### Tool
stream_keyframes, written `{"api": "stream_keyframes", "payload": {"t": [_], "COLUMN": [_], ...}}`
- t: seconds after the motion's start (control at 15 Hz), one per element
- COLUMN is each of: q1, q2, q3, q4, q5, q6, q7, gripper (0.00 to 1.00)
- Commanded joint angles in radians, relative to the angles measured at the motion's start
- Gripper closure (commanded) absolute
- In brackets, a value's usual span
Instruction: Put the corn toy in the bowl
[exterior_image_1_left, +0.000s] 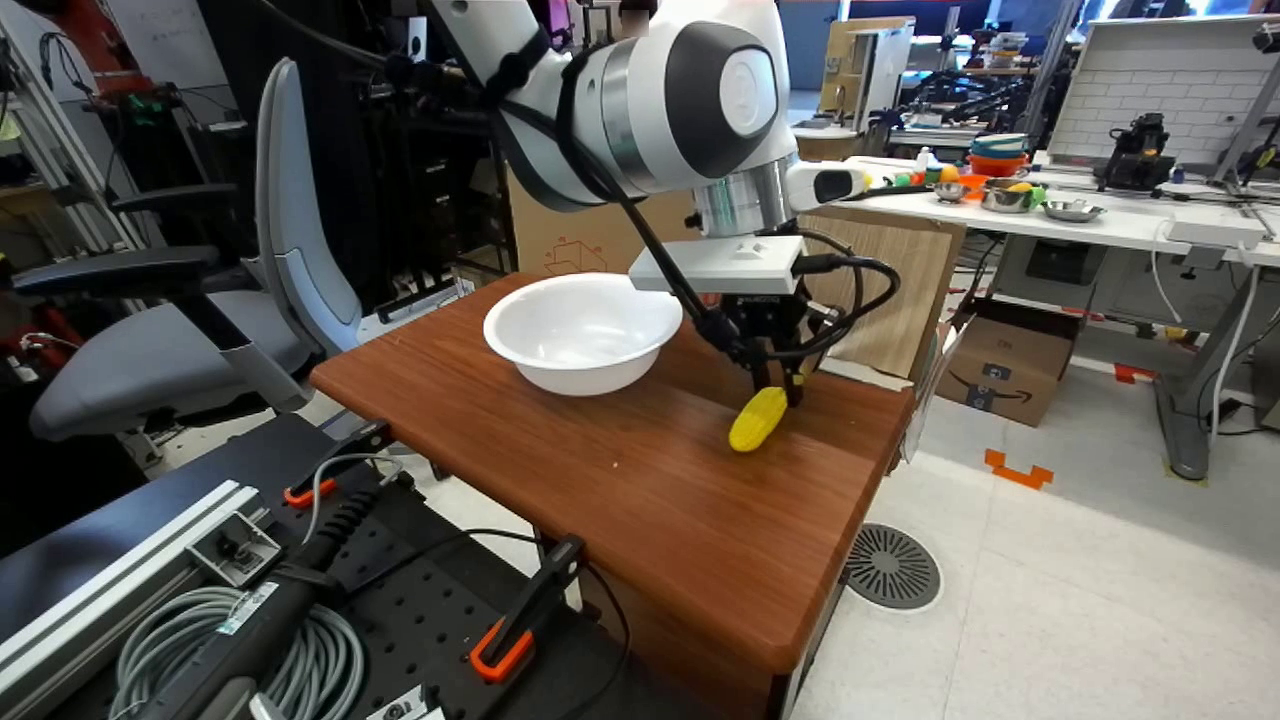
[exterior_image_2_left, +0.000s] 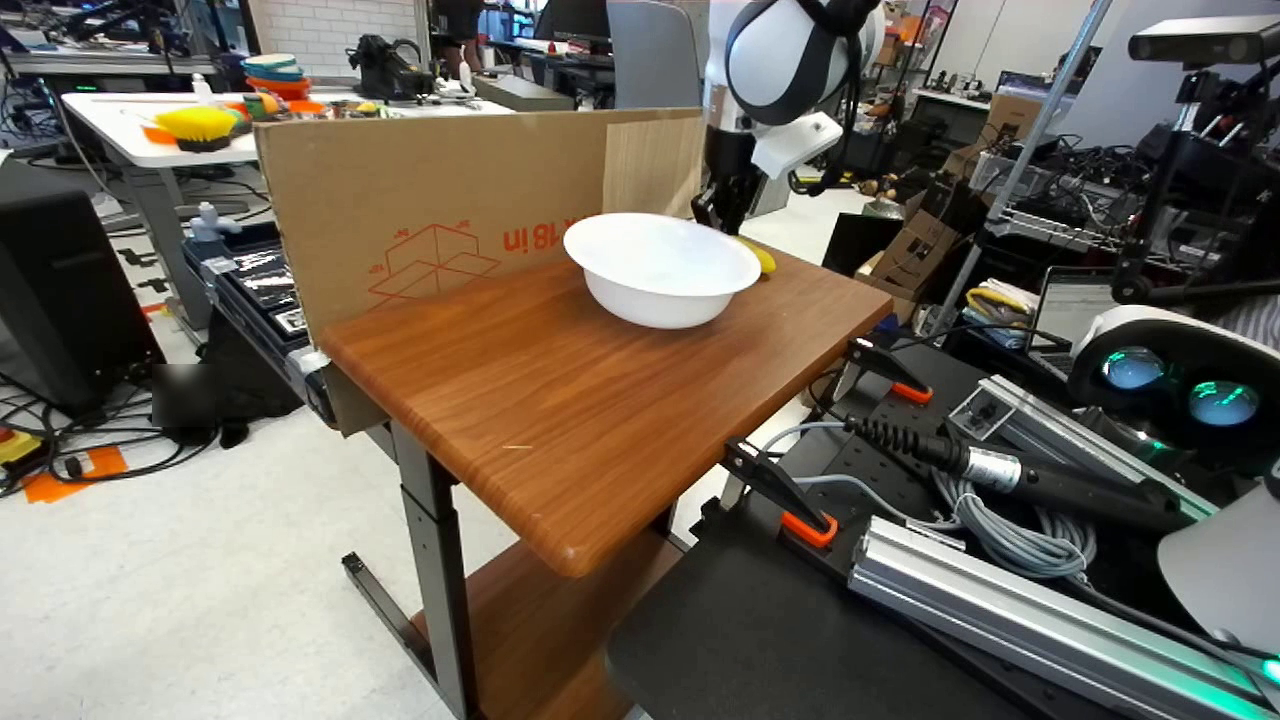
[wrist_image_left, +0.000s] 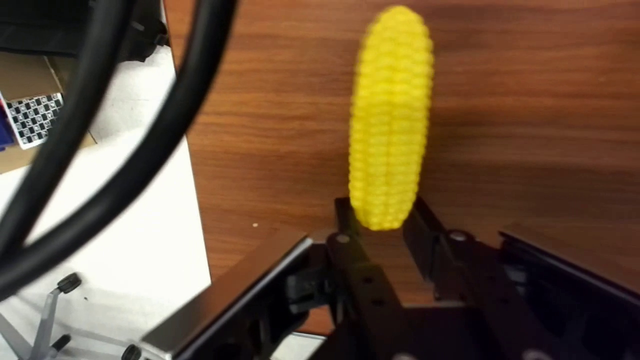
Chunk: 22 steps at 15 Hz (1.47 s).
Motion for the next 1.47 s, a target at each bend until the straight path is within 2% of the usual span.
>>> {"api": "stream_keyframes", "payload": {"t": [0.0,0.27,0.53,1.0,1.4], "q1": [0.017,0.007,0.02,0.117,0.181], "q2": [-0.073,-0.119,-0.199,-0.32,-0.347], "q3": [-0.038,-0.055,-0.04,0.028,0.08], "q4": [-0.08,-0.111,-0.144,-0.174,-0.228], "q5": [-0.002,0.01,0.017,-0.01,-0.023], "q6": [0.028,0.017,0.031,0.044,0.045], "q7": [0.041,0.069,0.088,0.182,0.235], "gripper": [0.96,0.94,0.94,0.94,0.94]}}
